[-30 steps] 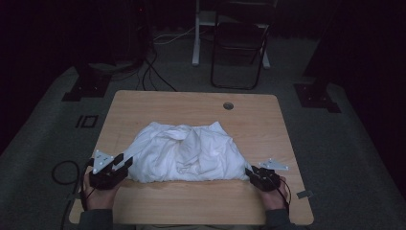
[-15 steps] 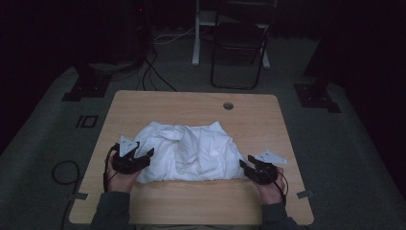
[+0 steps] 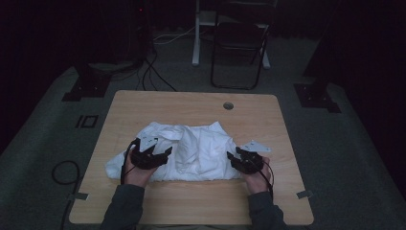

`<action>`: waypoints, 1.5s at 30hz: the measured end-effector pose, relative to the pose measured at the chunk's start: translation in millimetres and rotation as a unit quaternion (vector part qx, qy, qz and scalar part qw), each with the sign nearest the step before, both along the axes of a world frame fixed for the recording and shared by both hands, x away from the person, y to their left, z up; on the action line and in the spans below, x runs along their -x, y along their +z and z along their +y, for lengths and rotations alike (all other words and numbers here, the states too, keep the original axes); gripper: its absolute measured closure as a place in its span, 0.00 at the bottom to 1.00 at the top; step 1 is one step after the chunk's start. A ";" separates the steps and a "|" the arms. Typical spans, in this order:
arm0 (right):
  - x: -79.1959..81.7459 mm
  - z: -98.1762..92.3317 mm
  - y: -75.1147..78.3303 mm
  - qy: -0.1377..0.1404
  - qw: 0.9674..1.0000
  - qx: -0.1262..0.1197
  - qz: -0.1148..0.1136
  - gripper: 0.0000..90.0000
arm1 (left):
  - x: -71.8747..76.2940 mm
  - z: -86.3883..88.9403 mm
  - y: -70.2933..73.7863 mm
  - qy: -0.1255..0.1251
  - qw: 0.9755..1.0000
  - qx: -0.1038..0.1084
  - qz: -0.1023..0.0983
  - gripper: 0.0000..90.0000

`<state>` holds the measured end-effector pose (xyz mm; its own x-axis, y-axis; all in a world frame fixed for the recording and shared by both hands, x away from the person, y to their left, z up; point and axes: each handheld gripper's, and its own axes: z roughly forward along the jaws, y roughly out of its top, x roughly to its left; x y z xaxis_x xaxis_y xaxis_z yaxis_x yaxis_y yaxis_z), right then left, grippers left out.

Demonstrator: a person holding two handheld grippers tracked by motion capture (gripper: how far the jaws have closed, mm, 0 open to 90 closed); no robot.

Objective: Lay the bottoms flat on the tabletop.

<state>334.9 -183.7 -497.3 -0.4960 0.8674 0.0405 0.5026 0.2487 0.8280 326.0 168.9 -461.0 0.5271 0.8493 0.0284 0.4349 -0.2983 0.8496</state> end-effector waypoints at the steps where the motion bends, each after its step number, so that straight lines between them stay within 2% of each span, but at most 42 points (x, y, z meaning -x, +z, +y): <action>1: -1.3 1.3 -0.4 0.001 1.000 0.003 0.000 0.60 | -0.2 -3.0 -0.4 -0.003 1.000 0.000 0.001 0.37; 6: -7.3 5.6 -2.5 -0.002 1.000 0.010 0.004 0.59 | -0.8 -17.5 -2.3 -0.026 1.000 0.009 0.008 0.37; 8: -11.3 7.7 -5.4 -0.004 1.000 0.013 0.009 0.58 | -2.1 -30.3 -3.7 -0.043 0.999 0.012 0.012 0.37; 9: -12.8 8.5 -6.9 -0.005 1.000 0.016 0.012 0.58 | -2.1 -30.3 -3.7 -0.043 0.999 0.012 0.012 0.37; 12: -15.3 10.2 -10.0 -0.006 1.000 0.017 0.017 0.58 | -4.8 -45.8 -6.9 -0.057 0.998 0.013 0.018 0.37; 15: -19.9 13.3 -14.6 -0.007 0.999 0.020 0.026 0.59 | -12.0 -62.1 -17.6 -0.054 0.998 0.004 0.037 0.37; 16: -21.3 13.8 -15.8 -0.008 0.999 0.022 0.028 0.60 | -12.0 -62.1 -17.6 -0.054 0.998 0.004 0.037 0.42; 17: -22.8 14.1 -17.2 -0.007 0.999 0.025 0.031 0.64 | -13.7 -64.6 -20.6 -0.051 0.998 0.000 0.044 0.51; 18: -22.8 14.1 -17.2 -0.007 0.999 0.025 0.031 0.64 | -14.9 -65.6 -22.6 -0.049 0.998 -0.005 0.049 0.51; 19: -22.8 14.1 -17.2 -0.007 0.999 0.025 0.031 0.64 | -14.9 -65.6 -22.6 -0.049 0.998 -0.005 0.049 0.64; 20: -25.3 14.2 -20.9 -0.013 0.998 0.040 0.038 0.81 | -15.6 -64.1 -27.0 -0.047 0.997 -0.002 0.056 0.85; 22: -24.4 11.9 -21.1 -0.017 0.998 0.049 0.035 0.91 | -13.5 -59.8 -28.3 -0.041 0.998 -0.003 0.055 0.91; 24: -21.8 8.2 -19.7 -0.020 0.998 0.052 0.026 0.94 | -5.4 -50.6 -26.4 -0.042 0.998 -0.004 0.052 0.93; 25: -21.8 8.2 -19.7 -0.020 0.998 0.052 0.026 0.94 | -5.4 -50.6 -26.4 -0.042 0.998 -0.004 0.052 0.93; 29: -17.3 -1.1 -16.3 -0.026 0.998 0.051 0.012 0.96 | 13.2 -30.4 -27.6 -0.033 0.998 -0.002 0.050 0.93; 30: -16.6 -5.4 -15.4 -0.034 0.998 0.059 0.006 0.96 | 17.8 -24.5 -30.1 -0.028 0.998 0.000 0.053 0.93; 33: -17.1 -11.3 -14.8 -0.045 0.997 0.057 0.003 0.96 | 31.1 -8.0 -42.0 -0.022 0.997 0.003 0.073 0.93; 37: -17.8 -23.2 -14.9 -0.060 0.997 0.052 0.002 0.96 | 43.6 3.5 -60.3 -0.025 0.995 -0.011 0.096 0.94; 40: -19.2 -29.0 -16.0 -0.071 0.996 0.049 0.006 0.96 | 43.8 7.1 -69.1 -0.023 0.994 -0.007 0.106 0.94; 42: -19.3 -26.7 -17.2 -0.071 0.996 0.057 0.008 0.96 | 43.0 5.0 -72.2 -0.020 0.994 -0.007 0.108 0.94; 43: -18.7 -23.9 -17.0 -0.068 0.996 0.063 0.007 0.93 | 42.6 4.1 -72.4 -0.021 0.994 -0.010 0.108 0.93; 45: -16.1 -18.8 -13.0 -0.064 0.995 0.072 -0.001 0.80 | 42.0 4.3 -72.4 -0.021 0.994 -0.010 0.109 0.93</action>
